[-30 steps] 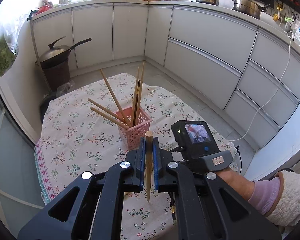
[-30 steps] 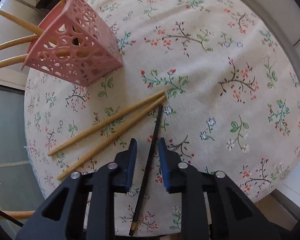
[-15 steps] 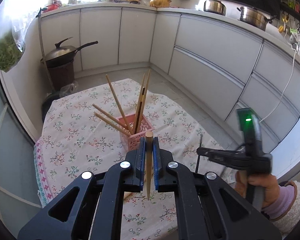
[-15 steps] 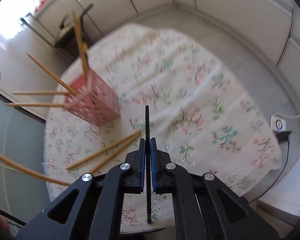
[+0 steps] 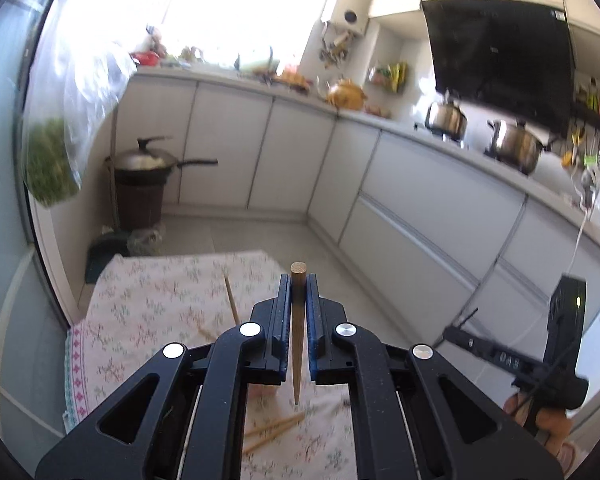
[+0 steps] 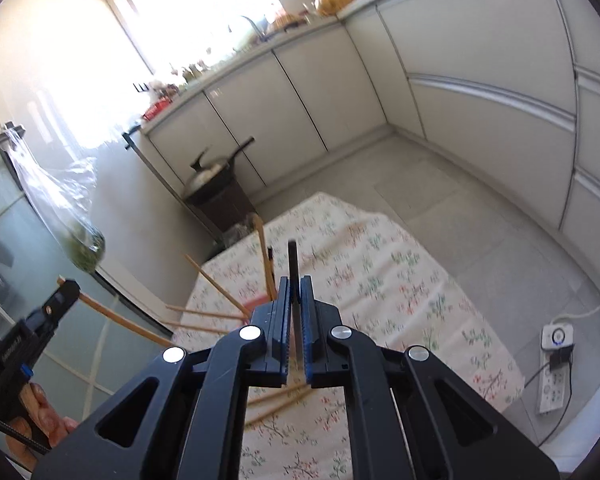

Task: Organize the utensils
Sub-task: 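Lower both chopsticks into the pink basket and open both grippers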

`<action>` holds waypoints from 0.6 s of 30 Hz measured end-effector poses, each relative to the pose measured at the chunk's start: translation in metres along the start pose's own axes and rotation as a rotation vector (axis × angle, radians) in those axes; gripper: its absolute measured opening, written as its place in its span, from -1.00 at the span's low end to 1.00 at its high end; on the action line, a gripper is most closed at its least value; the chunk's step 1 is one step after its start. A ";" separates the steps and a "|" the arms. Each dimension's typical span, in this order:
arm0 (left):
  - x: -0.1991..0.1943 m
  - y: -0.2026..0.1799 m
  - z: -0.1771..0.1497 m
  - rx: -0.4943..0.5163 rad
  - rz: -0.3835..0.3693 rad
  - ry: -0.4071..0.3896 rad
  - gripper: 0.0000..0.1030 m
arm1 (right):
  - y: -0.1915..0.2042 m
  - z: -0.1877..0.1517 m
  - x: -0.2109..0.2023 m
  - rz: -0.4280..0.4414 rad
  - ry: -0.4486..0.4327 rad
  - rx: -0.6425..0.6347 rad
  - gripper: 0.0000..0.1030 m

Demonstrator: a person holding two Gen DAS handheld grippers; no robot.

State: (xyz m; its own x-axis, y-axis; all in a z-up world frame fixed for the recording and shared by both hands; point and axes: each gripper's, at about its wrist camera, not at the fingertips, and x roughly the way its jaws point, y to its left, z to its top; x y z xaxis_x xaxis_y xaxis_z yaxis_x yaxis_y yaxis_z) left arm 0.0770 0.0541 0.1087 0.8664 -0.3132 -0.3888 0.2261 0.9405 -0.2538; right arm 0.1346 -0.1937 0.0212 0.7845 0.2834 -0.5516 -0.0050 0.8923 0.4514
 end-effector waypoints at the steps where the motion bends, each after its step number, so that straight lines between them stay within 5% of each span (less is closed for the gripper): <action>1: -0.001 0.000 0.010 -0.012 0.003 -0.025 -0.88 | 0.003 0.004 -0.003 0.005 -0.018 -0.005 -0.90; 7: 0.012 0.007 0.039 -0.056 0.030 -0.079 -0.88 | 0.017 0.014 -0.008 0.034 -0.052 -0.027 -0.90; 12: 0.049 0.021 0.032 -0.074 0.081 -0.009 -0.85 | 0.020 0.015 -0.003 0.035 -0.044 -0.031 -0.90; 15: 0.079 0.042 0.017 -0.140 0.111 0.078 -0.65 | 0.018 0.019 0.004 0.032 -0.031 -0.018 -0.90; 18: 0.067 0.056 0.017 -0.189 0.117 0.039 -0.49 | 0.019 0.023 0.006 0.030 -0.023 -0.014 -0.90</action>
State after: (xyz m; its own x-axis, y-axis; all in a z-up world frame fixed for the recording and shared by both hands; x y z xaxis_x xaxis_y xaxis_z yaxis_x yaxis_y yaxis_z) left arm 0.1553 0.0878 0.0834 0.8630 -0.2119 -0.4586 0.0344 0.9303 -0.3651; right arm 0.1538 -0.1826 0.0424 0.7981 0.3023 -0.5211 -0.0375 0.8882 0.4579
